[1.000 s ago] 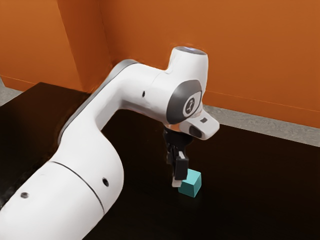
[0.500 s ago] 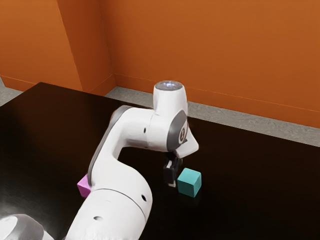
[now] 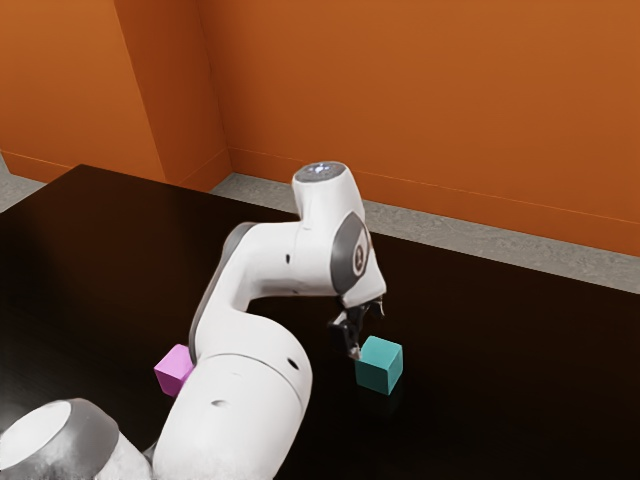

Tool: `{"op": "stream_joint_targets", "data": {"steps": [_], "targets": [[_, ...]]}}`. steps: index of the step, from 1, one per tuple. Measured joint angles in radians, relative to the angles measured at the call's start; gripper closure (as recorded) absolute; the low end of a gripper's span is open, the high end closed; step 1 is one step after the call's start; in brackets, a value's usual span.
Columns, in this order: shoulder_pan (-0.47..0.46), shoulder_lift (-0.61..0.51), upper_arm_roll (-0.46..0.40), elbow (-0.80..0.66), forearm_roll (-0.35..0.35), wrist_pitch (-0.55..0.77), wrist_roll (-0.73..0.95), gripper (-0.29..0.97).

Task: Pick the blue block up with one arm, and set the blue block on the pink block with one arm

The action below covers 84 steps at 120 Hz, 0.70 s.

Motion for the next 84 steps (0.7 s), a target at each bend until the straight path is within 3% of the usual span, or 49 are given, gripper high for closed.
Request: {"op": "stream_joint_targets", "data": {"steps": [84], "targets": [[0.098, -0.021, -0.068, 0.108, -0.013, -0.049, -0.034, 0.0]]}}
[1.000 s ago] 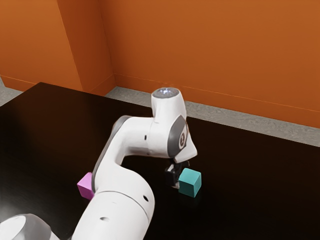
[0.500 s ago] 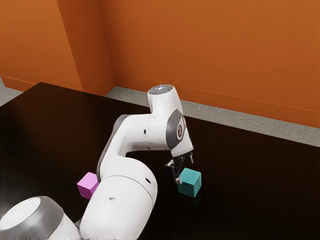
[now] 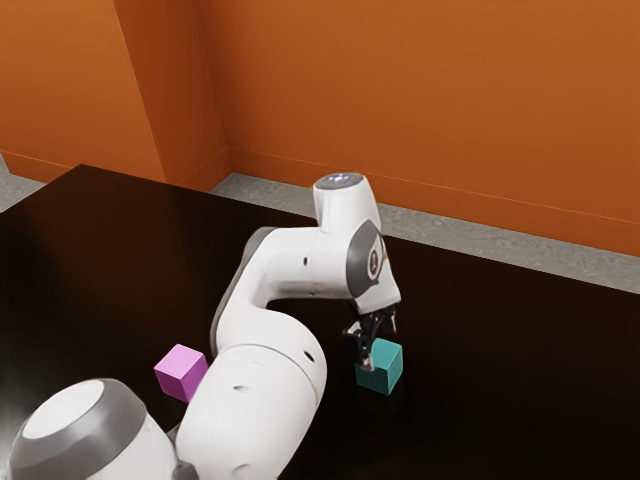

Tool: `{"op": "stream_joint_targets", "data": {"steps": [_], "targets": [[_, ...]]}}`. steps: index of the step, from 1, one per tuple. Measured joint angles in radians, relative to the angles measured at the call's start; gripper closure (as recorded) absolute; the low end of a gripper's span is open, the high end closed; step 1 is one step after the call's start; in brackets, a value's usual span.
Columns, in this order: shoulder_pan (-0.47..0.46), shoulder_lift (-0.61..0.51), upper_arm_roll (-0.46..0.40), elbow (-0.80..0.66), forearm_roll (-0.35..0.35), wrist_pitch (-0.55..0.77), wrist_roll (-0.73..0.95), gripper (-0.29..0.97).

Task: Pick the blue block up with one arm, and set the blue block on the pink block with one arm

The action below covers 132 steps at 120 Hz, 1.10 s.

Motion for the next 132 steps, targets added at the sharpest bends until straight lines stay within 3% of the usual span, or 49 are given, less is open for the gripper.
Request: {"op": "stream_joint_targets", "data": {"steps": [58, 90, 121, 132], "targets": [[0.012, -0.054, -0.05, 0.002, 0.005, -0.021, -0.045, 0.0], [0.011, -0.055, -0.025, 0.023, 0.021, -0.022, -0.031, 0.24], [-0.005, -0.045, 0.005, 0.029, 0.037, -0.021, -0.021, 0.31], [-0.068, -0.012, 0.051, -0.052, 0.044, -0.02, -0.008, 0.31]]}}
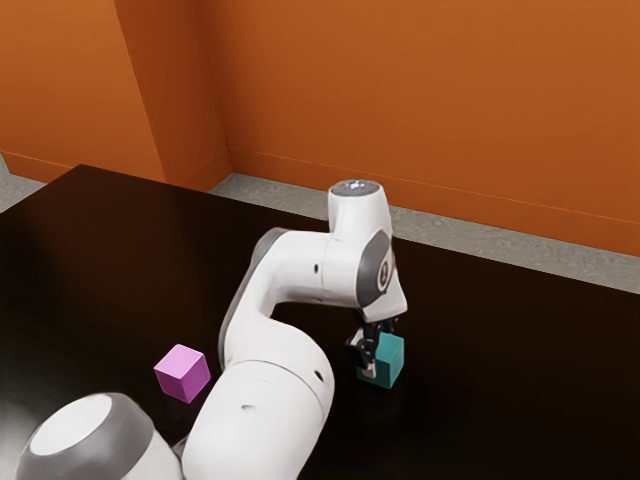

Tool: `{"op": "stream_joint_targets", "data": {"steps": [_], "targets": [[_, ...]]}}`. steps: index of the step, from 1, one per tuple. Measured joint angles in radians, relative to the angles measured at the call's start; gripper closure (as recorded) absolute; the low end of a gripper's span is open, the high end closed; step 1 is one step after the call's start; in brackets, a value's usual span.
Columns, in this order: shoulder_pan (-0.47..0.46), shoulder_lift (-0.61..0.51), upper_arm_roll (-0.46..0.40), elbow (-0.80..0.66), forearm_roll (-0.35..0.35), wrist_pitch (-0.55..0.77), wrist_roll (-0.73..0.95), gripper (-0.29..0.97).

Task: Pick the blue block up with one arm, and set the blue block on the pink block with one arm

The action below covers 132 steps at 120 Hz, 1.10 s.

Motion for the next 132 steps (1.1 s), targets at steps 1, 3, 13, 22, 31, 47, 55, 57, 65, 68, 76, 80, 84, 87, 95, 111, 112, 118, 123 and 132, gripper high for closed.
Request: {"op": "stream_joint_targets", "data": {"steps": [1, 3, 13, 22, 31, 47, 55, 57, 65, 68, 76, 80, 84, 87, 95, 111, 112, 118, 123, 132], "targets": [[-0.011, 0.006, 0.009, -0.017, 0.0, 0.0, 0.003, 0.31], [-0.03, 0.017, 0.025, -0.05, 0.001, 0.0, 0.008, 0.31], [-0.17, 0.099, 0.124, -0.25, 0.034, 0.003, 0.046, 0.31], [-0.312, 0.188, 0.217, -0.405, 0.091, 0.013, 0.084, 0.31], [-0.453, 0.23, 0.311, -0.549, 0.15, 0.033, 0.125, 0.31], [-0.548, 0.251, 0.382, -0.697, 0.207, 0.067, 0.204, 0.31], [-0.516, 0.255, 0.387, -0.718, 0.219, 0.08, 0.249, 0.32], [-0.501, 0.255, 0.387, -0.721, 0.221, 0.082, 0.261, 0.31], [-0.44, 0.264, 0.389, -0.726, 0.227, 0.091, 0.31, 0.31], [-0.422, 0.269, 0.389, -0.728, 0.229, 0.093, 0.328, 0.31], [-0.378, 0.279, 0.391, -0.728, 0.232, 0.098, 0.379, 0.31], [-0.358, 0.287, 0.397, -0.729, 0.233, 0.101, 0.405, 0.31], [-0.337, 0.293, 0.4, -0.728, 0.233, 0.102, 0.433, 0.31], [-0.321, 0.296, 0.401, -0.728, 0.234, 0.104, 0.454, 0.31], [-0.281, 0.31, 0.404, -0.727, 0.234, 0.108, 0.511, 0.31], [-0.216, 0.327, 0.405, -0.728, 0.241, 0.124, 0.627, 0.31], [-0.212, 0.328, 0.405, -0.728, 0.242, 0.125, 0.634, 0.31], [-0.188, 0.33, 0.404, -0.729, 0.246, 0.132, 0.673, 0.31], [-0.169, 0.33, 0.403, -0.729, 0.249, 0.137, 0.703, 0.31], [-0.153, 0.329, 0.396, -0.728, 0.252, 0.143, 0.752, 0.31]]}}
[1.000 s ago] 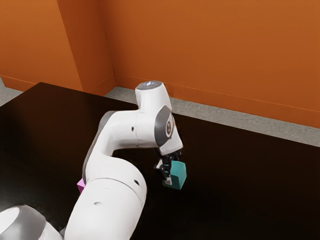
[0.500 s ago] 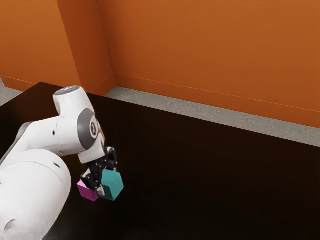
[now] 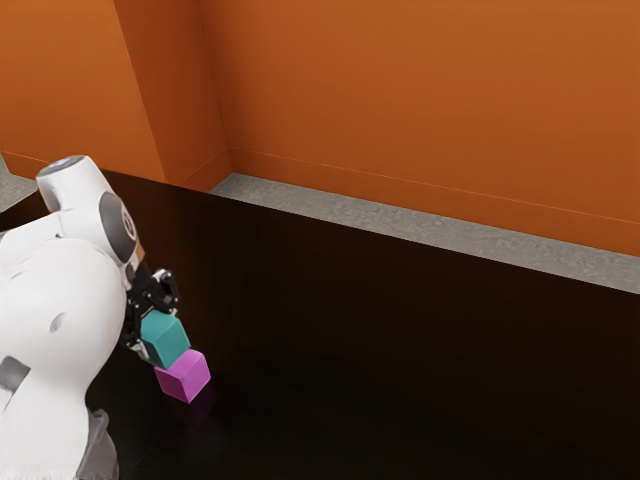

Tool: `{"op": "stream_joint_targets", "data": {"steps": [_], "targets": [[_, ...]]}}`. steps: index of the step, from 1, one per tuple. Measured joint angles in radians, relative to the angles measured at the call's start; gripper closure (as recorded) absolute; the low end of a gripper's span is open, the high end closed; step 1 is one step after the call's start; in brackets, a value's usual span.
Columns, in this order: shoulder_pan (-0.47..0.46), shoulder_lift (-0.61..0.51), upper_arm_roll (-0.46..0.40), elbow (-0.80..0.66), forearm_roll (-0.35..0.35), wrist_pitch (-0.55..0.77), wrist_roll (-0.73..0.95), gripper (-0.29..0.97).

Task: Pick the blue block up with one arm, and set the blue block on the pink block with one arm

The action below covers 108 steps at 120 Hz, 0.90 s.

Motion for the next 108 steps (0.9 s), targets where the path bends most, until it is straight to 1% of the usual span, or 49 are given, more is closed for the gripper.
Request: {"op": "stream_joint_targets", "data": {"steps": [22, 30, 40, 67, 108], "targets": [[0.057, -0.003, -0.058, 0.017, -0.015, 0.01, 0.096, 0.31], [0.062, -0.007, -0.082, 0.039, -0.023, 0.012, 0.114, 0.31], [0.082, -0.009, -0.092, 0.05, -0.028, 0.014, 0.119, 0.31], [0.101, -0.017, -0.125, 0.054, -0.028, 0.016, 0.079, 0.3], [0.102, -0.02, -0.139, 0.079, -0.019, 0.017, -0.02, 0.3]]}}
